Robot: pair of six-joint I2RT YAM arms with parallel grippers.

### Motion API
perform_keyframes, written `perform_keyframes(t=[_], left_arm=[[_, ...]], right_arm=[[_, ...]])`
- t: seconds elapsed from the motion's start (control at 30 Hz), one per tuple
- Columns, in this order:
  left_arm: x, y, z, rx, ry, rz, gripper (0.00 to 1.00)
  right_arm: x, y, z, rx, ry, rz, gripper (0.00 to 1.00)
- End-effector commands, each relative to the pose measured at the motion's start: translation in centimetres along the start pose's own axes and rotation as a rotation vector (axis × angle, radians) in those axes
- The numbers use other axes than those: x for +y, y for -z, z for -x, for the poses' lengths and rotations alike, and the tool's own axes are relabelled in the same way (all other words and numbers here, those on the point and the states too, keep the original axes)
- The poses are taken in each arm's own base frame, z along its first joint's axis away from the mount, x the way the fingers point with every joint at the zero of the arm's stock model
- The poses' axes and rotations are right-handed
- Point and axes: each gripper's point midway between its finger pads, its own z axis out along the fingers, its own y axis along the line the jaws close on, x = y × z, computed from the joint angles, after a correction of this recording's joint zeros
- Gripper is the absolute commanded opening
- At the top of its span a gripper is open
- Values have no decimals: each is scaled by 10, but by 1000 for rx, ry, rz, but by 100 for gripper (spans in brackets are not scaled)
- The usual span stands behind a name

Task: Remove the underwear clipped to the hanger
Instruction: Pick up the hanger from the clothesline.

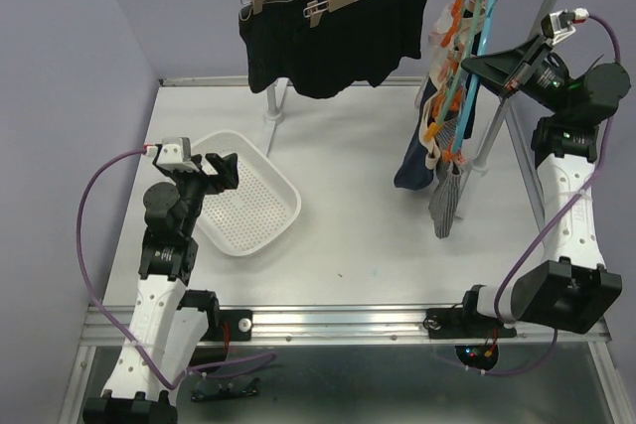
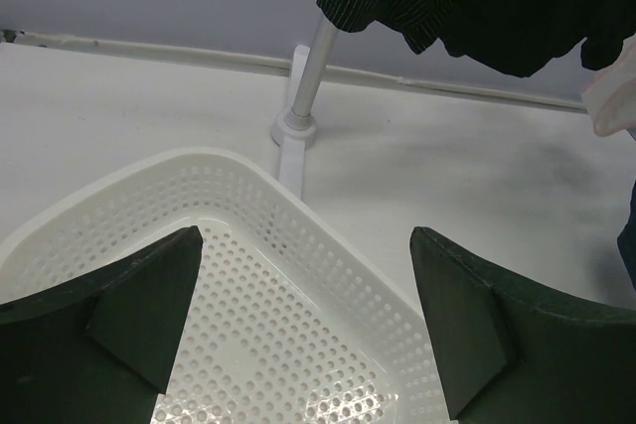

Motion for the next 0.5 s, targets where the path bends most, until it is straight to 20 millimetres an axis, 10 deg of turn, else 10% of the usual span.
perform_keyframes(t=[0.0,0.47], left_arm=[[-7,-2,21,-66,-7,-28,97],[-6,-7,14,-35,-7,-25,97]], right_arm=[[42,-8,-3,27,166,102,0],[40,-38,-2,92,178,141,1]])
